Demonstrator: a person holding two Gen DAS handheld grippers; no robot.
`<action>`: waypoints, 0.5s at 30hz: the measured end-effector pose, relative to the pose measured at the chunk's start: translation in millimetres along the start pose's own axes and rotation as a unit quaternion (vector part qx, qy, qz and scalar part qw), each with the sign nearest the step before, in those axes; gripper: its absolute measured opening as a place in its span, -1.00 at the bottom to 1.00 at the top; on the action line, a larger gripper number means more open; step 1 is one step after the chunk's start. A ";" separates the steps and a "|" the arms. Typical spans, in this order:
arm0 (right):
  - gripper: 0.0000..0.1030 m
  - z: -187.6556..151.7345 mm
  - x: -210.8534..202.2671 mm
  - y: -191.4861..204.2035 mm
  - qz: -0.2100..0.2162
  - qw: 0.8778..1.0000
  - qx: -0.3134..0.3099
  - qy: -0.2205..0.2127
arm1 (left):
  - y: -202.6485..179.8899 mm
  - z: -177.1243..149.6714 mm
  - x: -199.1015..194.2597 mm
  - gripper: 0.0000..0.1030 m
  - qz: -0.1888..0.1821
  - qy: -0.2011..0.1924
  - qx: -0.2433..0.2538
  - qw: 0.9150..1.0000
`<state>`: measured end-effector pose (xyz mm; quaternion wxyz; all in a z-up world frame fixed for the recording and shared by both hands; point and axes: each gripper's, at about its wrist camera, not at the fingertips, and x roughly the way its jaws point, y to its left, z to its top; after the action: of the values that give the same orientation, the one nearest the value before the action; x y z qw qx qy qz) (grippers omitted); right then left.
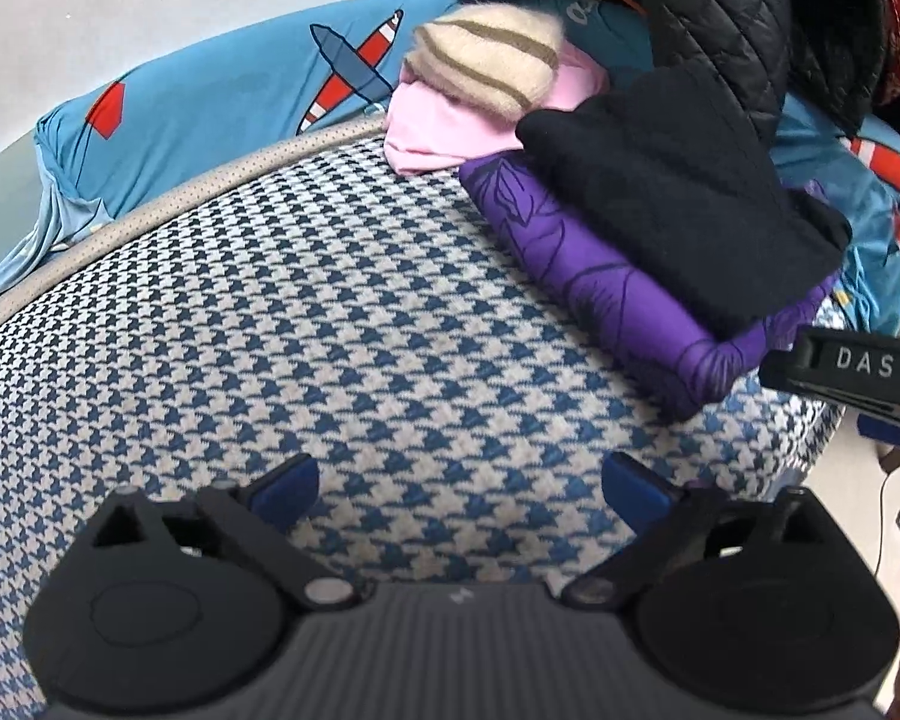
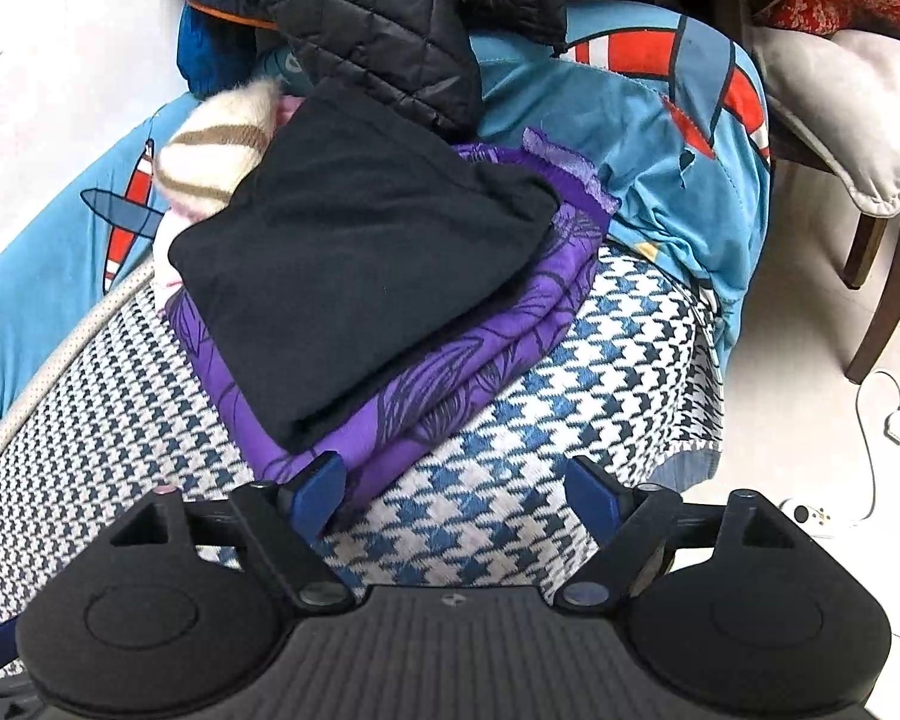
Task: Fold clothes
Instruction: 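Withdraw both grippers back from the clothes stack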
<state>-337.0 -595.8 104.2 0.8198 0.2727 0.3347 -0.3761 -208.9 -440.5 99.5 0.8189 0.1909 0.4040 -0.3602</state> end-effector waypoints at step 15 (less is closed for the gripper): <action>0.71 -13.5 -4.7 3.1 -0.018 0.999 -0.028 0.017 | 6.3 -18.6 -7.3 1.00 -0.001 0.024 -0.001 1.000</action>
<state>-341.5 -582.6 99.9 0.8147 0.2494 0.3637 -0.3766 -217.0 -421.9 94.4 0.8089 0.1983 0.4244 -0.3554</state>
